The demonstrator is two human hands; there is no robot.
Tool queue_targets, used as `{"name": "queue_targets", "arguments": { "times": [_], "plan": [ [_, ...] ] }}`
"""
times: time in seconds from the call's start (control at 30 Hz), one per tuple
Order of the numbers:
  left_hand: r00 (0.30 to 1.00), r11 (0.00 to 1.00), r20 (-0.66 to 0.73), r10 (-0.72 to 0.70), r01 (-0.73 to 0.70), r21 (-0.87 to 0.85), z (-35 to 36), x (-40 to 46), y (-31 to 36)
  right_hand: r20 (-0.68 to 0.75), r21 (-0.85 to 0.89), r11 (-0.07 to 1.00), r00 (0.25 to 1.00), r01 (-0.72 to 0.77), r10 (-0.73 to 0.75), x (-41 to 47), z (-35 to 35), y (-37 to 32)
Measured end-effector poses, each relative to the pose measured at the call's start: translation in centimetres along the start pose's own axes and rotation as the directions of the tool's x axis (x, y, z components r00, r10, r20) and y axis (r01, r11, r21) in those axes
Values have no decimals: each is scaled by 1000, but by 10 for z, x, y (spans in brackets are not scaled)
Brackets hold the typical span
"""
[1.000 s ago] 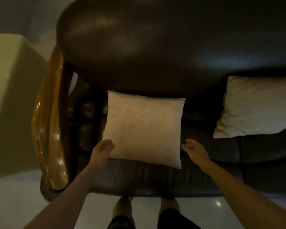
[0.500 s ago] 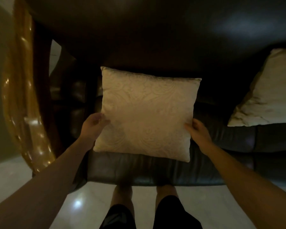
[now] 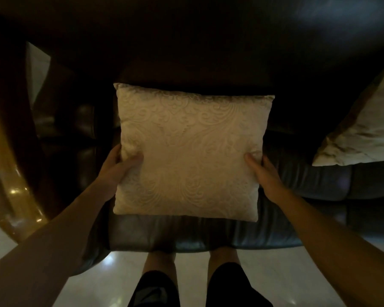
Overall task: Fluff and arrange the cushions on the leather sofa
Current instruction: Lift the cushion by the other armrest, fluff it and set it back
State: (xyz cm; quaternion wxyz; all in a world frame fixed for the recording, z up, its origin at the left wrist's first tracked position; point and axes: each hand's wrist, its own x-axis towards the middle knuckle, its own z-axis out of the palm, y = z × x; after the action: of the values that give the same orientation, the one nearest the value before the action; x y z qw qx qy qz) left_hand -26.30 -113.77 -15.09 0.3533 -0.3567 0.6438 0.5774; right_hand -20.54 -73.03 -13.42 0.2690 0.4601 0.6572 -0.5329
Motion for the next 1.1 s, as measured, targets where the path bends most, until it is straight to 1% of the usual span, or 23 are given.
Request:
{"name": "queue_targets", "arguments": {
  "times": [0.07,0.2,0.27,0.33,0.57,0.63,0.7,0.8,0.93,1.03,1.1],
  "plan": [
    [1000,1000,15,-25,25,-11,0,2,-3,-3,38,999,1000,-14,14,2,0,4],
    [999,998,43,-20,23,-66,-4,-3,-5,-41,90,994,997,-57,61,-2,4,3],
    [998,994,59,-33,39,-99,-6,-4,-8,-33,131,988,995,-85,90,-5,5,-3],
    [997,989,59,-47,54,-138,-9,-11,-15,-11,157,984,996,-84,87,-13,3,-8],
    [990,968,114,-77,101,-228,-16,-61,-41,-25,87,993,996,-82,85,-48,-11,2],
    [989,965,118,-94,120,-234,-17,-78,-44,-23,99,990,994,-99,102,-65,-14,8],
    [987,965,137,-81,112,-237,-16,-99,-37,-19,123,989,996,-81,84,-86,-20,7],
    [987,966,162,17,25,-257,-14,-135,-12,4,164,986,999,-33,33,-116,-33,-5],
    [984,958,97,150,-120,-262,-10,-176,33,34,243,967,995,80,-91,-148,-47,-43],
    [965,931,53,257,-233,-280,-10,-207,69,41,274,943,978,188,-207,-168,-59,-77],
    [947,904,37,319,-293,-312,-10,-227,92,70,308,919,958,246,-279,-186,-67,-103]
  ]
}}
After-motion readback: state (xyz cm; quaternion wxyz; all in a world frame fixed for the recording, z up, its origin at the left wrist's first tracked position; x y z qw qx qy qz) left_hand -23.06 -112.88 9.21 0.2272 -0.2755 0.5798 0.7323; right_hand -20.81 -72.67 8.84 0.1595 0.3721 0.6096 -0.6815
